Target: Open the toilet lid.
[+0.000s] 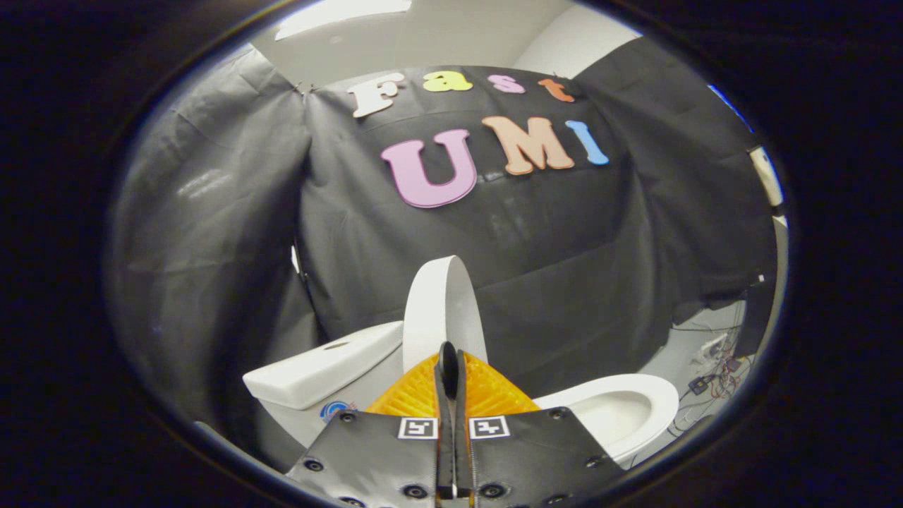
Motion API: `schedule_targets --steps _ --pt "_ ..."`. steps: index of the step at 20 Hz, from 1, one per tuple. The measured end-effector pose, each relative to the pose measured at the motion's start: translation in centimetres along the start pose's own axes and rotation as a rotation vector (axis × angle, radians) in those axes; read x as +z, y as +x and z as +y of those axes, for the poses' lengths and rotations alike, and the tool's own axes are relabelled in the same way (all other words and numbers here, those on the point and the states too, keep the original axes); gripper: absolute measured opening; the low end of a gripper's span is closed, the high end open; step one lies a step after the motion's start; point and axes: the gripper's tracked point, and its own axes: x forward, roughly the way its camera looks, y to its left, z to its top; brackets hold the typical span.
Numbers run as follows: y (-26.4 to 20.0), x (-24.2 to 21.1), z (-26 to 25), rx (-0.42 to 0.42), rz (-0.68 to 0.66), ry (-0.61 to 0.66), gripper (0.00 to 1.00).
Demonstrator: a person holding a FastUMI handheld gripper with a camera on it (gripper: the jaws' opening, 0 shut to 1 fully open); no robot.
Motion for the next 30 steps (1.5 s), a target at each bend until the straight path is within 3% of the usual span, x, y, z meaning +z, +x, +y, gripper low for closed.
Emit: schedule_targets --steps 7,8,11,14,20,23,27,30 --pt "1.3 -1.0 4.6 0.175 0.043 -0.044 0.02" --pt "0.8 -1.0 5.7 0.204 0.034 -0.034 0.12" --pt "0.9 -2.2 7.7 0.285 0.071 -0.045 0.12" --pt "1.5 -3.7 10.3 0.368 0.129 -0.043 0.3" --pt "0.9 -2.7 11.6 0.436 0.114 -0.045 0.68" --pt "0.1 0.2 11.7 0.473 0.052 -0.032 0.87" --pt "-1.1 4.8 9.9 0.464 -0.029 -0.076 0.87" --pt "-1.5 8.3 6.5 0.378 -0.091 -0.08 0.87"
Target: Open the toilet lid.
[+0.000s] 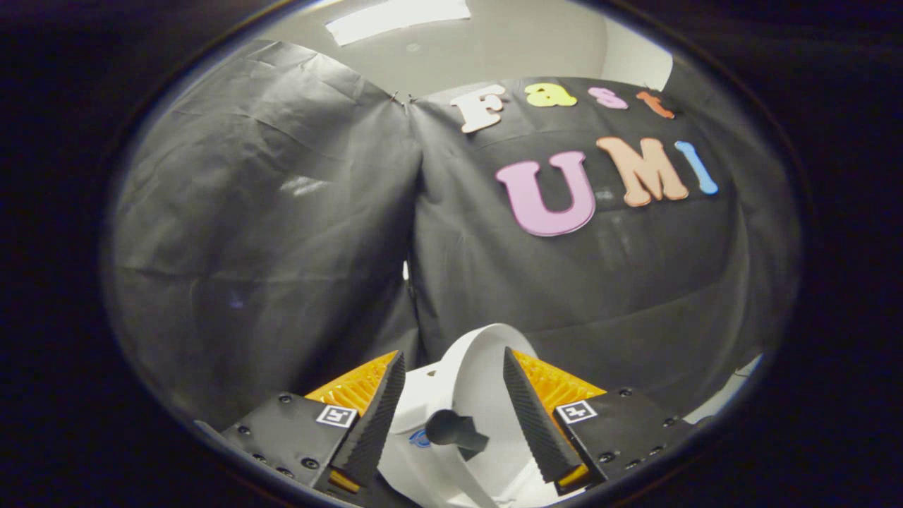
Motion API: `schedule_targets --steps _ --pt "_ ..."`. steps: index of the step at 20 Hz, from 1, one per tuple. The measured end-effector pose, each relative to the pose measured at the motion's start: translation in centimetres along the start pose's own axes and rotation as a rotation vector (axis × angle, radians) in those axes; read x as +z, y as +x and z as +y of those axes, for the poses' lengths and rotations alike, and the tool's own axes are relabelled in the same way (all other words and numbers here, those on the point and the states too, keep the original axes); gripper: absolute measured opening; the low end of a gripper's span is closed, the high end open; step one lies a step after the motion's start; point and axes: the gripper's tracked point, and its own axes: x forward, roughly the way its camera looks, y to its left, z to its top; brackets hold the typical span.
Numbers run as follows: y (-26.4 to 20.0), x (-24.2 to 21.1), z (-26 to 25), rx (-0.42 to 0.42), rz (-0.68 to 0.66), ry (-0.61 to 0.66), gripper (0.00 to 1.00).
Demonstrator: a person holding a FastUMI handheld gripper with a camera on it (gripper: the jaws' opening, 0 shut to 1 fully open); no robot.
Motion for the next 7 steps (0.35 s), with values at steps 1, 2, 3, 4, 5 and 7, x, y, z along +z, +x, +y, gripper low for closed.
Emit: schedule_targets --steps 1,2,3,4,5,7 --pt "-0.6 1.0 -1.3 -0.032 -0.018 -0.006 0.87" --pt "-1.2 2.0 -2.7 -0.065 -0.037 -0.012 0.87" --pt "-2.0 2.9 -4.2 -0.097 -0.05 -0.022 0.87" --pt "-2.8 3.4 -6.1 -0.134 -0.056 -0.039 0.87" --pt "-3.5 3.9 -8.2 -0.173 -0.057 -0.057 0.87" --pt "-5.1 4.5 -12.5 -0.234 -0.049 -0.088 0.87"
